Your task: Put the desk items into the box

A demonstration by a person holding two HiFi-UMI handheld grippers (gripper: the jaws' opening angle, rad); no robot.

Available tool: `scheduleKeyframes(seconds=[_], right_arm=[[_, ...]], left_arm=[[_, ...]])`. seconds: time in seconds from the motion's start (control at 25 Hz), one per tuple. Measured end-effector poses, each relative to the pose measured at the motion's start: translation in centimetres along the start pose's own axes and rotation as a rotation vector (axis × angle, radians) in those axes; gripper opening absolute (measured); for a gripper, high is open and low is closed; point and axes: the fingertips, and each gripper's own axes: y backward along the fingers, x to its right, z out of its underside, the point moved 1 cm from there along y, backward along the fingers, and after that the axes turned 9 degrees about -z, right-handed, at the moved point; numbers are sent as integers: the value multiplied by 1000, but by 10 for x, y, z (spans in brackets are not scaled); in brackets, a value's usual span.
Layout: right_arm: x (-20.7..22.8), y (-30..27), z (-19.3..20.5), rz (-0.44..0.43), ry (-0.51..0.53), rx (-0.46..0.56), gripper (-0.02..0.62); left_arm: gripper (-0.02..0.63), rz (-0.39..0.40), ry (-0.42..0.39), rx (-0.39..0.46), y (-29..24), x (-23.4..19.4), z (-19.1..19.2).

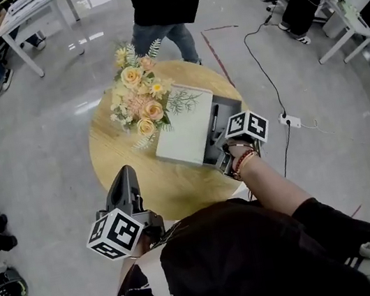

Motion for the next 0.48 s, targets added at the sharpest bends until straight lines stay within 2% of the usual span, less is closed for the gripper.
scheduleKeyframes(seconds=[0.28,0.48], right_arm=[[-17,23,0,-77,0,71,77],[-38,46,4,-168,4,129,77]], left_arm=[[11,37,-23,-8,10,8,2],[11,68,-48,-21,18,15,7]])
